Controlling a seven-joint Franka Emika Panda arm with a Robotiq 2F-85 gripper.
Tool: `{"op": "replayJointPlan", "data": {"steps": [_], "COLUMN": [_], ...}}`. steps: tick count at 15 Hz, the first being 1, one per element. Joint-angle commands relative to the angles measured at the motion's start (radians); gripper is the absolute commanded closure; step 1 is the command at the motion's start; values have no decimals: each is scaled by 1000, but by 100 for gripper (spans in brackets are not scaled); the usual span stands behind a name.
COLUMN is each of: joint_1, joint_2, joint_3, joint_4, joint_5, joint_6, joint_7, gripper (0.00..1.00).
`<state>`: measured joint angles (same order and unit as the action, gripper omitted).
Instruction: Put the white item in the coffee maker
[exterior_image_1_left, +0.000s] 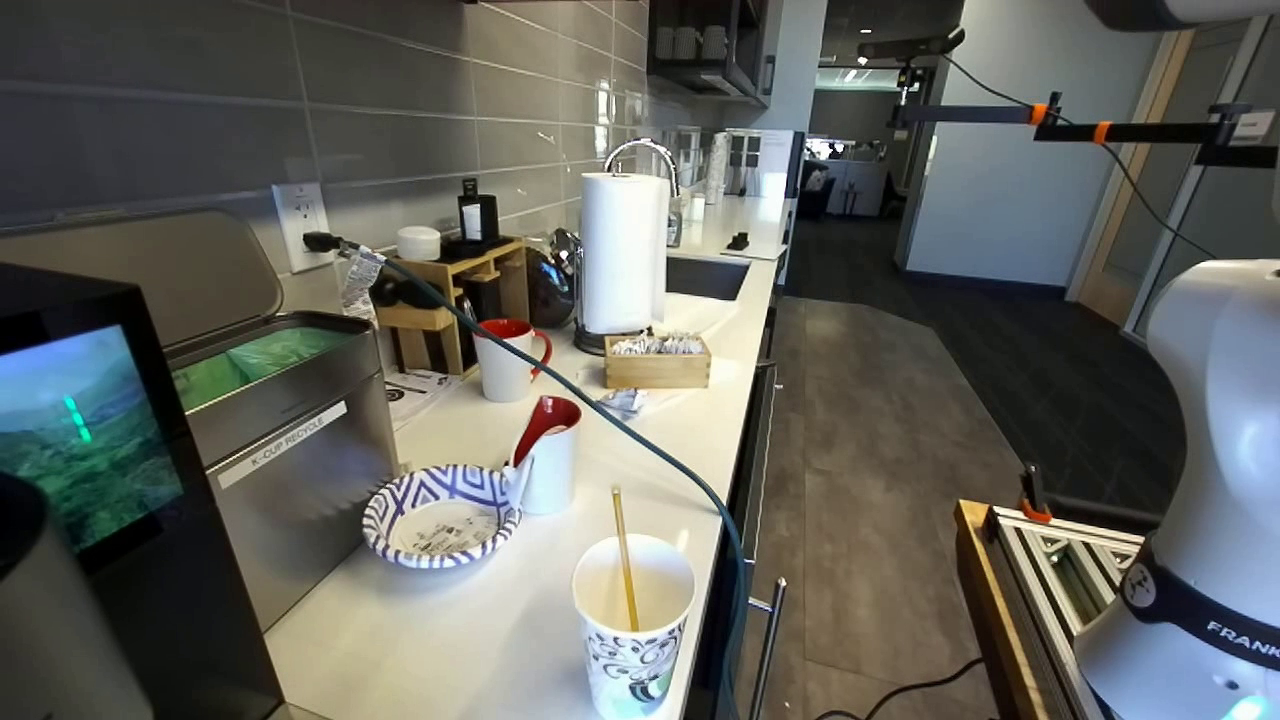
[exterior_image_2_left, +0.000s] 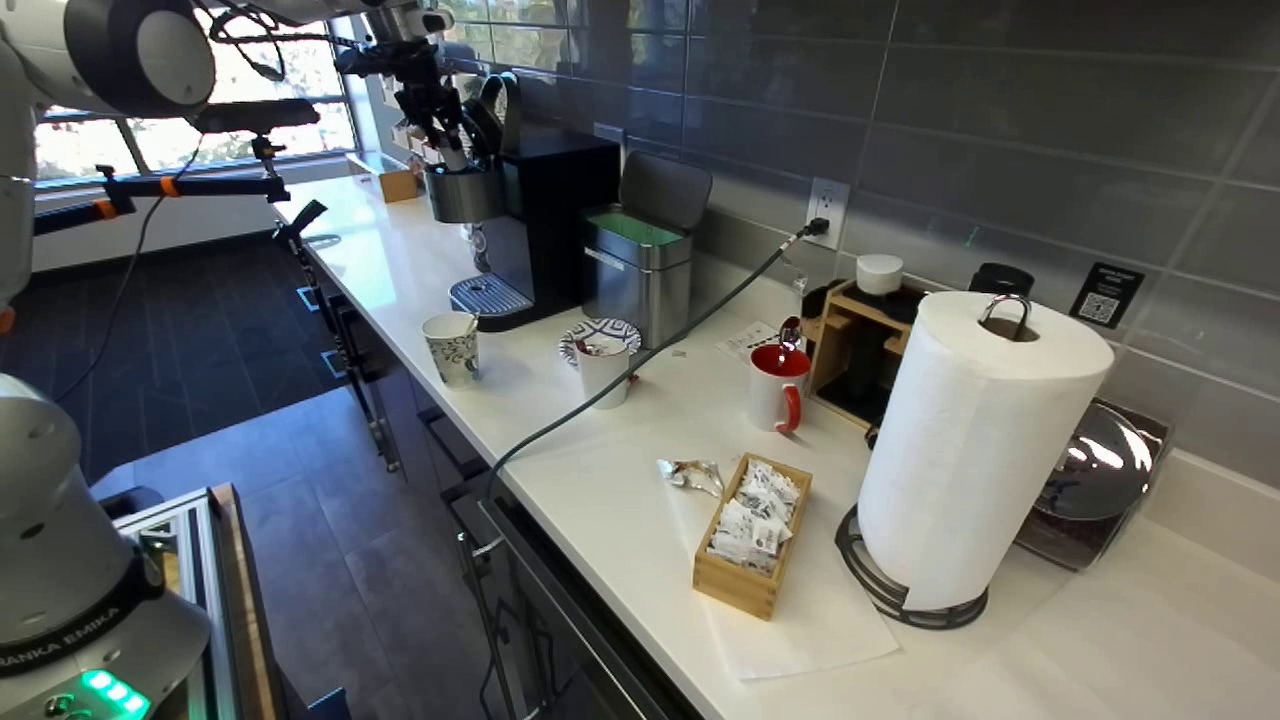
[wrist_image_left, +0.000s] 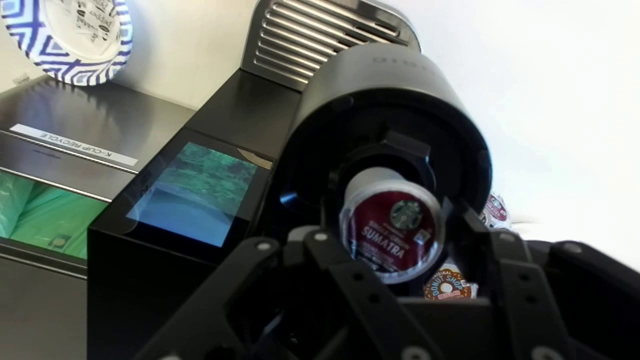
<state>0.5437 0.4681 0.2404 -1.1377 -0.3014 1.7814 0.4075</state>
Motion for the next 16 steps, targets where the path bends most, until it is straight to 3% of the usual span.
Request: {"op": "replayJointPlan", "data": {"steps": [1, 3, 4, 5, 8, 11, 16], "joint_1": [17, 18, 21, 22, 23, 17, -25], "joint_2": [39, 47, 50, 53, 50, 20, -88], "joint_3": [-5, -4, -4, -4, -1, -2, 2], "joint_4": [63, 75, 80, 86, 92, 81, -15], "joint_5": [-4, -1, -6, -6, -1, 8, 65], "joint_6": [-63, -73, -78, -81, -83, -94, -236], "joint_7": [30, 35, 34, 32, 29, 41, 75], "gripper": [71, 71, 21, 19, 1, 0, 0]}}
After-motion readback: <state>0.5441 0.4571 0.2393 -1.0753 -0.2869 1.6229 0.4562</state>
